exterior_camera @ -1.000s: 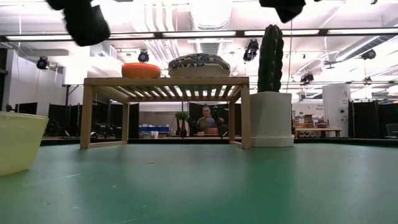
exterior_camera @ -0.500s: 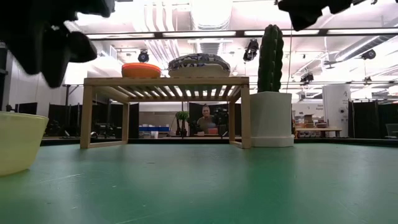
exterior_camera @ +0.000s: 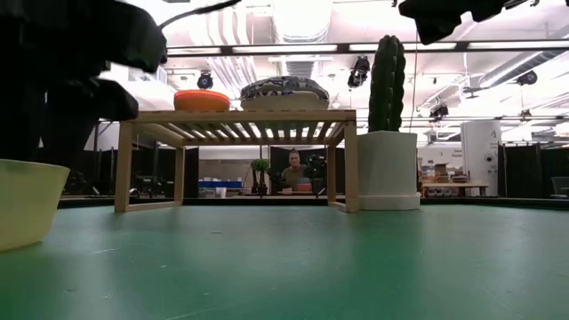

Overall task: Place and stack bowls onto a shelf
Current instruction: Stack the yellow bowl on top of the orange bowl on the shelf

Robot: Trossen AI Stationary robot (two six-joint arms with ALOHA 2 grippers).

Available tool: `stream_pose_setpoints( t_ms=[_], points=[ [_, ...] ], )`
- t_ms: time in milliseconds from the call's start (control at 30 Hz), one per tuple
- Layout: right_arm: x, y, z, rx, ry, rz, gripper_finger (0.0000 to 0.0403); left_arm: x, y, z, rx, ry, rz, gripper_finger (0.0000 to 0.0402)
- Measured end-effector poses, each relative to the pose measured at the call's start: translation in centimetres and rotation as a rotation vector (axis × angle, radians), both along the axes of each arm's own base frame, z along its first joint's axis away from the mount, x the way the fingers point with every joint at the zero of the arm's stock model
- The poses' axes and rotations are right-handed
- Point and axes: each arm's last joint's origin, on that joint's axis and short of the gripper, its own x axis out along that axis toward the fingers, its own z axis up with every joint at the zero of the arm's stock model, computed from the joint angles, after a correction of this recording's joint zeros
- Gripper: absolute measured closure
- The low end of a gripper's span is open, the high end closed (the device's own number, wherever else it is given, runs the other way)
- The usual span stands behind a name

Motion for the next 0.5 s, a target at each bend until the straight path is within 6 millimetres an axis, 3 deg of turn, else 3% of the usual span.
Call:
stream_pose_setpoints(
  t_ms=[200,433,500],
  points=[
    [-0.01,0.00,0.02,0.000,-0.001,0.000,0.0346,0.24,-0.13,-1.08,0.021,0.034,-0.013,0.0278],
    [0.00,0.00,0.01,0.000,-0.001,0.000,0.0346,0.25,-0.14,-1.11,0.023,0.034,-0.023,0.0384],
    [-0.01,0.00,0.00,0.000,0.000,0.000,0.0346,0.22,-0.12,-0.97,0.021,0.029,-0.026,0.0394]
  ],
)
